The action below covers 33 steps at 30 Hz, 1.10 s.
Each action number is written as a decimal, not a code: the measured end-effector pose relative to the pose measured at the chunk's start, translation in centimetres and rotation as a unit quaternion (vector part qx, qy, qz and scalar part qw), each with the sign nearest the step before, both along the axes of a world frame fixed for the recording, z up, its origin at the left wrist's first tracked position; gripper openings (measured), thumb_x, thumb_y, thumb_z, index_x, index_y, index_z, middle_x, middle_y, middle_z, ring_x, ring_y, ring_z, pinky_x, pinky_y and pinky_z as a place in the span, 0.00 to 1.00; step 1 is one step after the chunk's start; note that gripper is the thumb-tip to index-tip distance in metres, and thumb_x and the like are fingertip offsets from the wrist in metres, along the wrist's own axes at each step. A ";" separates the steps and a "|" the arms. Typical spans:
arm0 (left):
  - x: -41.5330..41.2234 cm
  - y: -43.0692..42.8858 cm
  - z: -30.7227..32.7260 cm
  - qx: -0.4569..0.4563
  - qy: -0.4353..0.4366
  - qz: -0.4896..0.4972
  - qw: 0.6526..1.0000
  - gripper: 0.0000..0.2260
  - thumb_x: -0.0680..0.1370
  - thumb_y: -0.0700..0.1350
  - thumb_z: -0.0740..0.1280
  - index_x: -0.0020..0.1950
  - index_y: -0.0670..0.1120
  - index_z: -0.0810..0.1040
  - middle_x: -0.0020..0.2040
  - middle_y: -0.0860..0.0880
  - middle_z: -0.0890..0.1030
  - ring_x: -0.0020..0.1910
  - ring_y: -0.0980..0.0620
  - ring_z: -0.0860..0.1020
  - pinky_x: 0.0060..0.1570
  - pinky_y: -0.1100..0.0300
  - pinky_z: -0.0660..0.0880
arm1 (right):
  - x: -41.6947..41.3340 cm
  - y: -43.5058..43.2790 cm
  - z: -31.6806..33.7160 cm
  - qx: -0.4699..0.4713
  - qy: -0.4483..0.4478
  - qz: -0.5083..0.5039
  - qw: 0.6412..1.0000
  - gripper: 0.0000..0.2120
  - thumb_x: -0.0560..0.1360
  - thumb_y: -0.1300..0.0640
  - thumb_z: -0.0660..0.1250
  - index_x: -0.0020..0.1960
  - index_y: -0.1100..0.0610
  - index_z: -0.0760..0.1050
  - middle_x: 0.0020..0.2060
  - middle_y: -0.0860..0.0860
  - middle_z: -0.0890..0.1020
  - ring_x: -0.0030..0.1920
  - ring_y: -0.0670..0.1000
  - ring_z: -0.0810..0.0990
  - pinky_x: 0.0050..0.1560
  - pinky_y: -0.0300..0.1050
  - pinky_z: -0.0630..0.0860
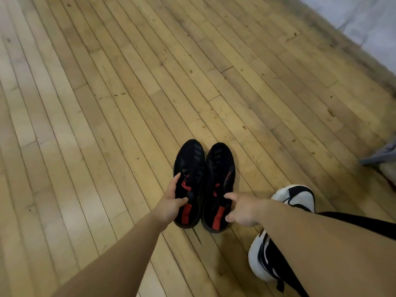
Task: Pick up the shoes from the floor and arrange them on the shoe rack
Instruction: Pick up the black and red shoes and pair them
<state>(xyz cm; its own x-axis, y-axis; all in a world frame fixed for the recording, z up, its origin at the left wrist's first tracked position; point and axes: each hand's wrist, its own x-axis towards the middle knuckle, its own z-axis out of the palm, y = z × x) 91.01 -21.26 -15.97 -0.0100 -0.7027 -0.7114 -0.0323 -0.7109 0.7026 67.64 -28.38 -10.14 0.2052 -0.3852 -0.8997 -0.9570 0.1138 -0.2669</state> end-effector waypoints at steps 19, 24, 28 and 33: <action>0.8 0.2 -1.1 -0.009 0.040 0.053 0.998 0.34 0.82 0.32 0.62 0.80 0.62 0.61 0.70 0.55 0.74 0.67 0.51 0.74 0.71 0.45 0.70 | 2.1 1.5 1.8 -0.075 0.053 0.106 0.990 0.14 0.79 0.56 0.71 0.63 0.58 0.79 0.59 0.54 0.83 0.60 0.54 0.81 0.62 0.47 0.78; 0.6 0.1 -0.9 0.006 0.038 0.066 0.997 0.33 0.82 0.33 0.63 0.79 0.63 0.62 0.70 0.52 0.73 0.68 0.46 0.74 0.72 0.42 0.70 | 0.7 1.3 2.8 -0.105 0.097 0.087 0.986 0.11 0.79 0.54 0.70 0.59 0.58 0.81 0.55 0.54 0.84 0.55 0.54 0.83 0.57 0.49 0.81; 0.4 -0.2 -0.7 0.009 0.032 0.073 0.997 0.33 0.82 0.34 0.63 0.79 0.64 0.63 0.72 0.50 0.72 0.68 0.45 0.74 0.71 0.41 0.70 | -0.6 1.5 4.0 -0.117 0.029 0.013 0.993 0.04 0.79 0.55 0.71 0.48 0.54 0.82 0.45 0.51 0.85 0.44 0.50 0.83 0.45 0.44 0.80; -1.0 -0.3 1.6 0.019 0.023 0.104 0.994 0.30 0.83 0.34 0.60 0.78 0.63 0.66 0.74 0.48 0.71 0.69 0.43 0.72 0.71 0.37 0.70 | -1.7 0.6 6.3 -0.102 -0.082 -0.132 0.983 0.05 0.81 0.57 0.67 0.47 0.53 0.74 0.35 0.51 0.86 0.35 0.45 0.85 0.38 0.43 0.80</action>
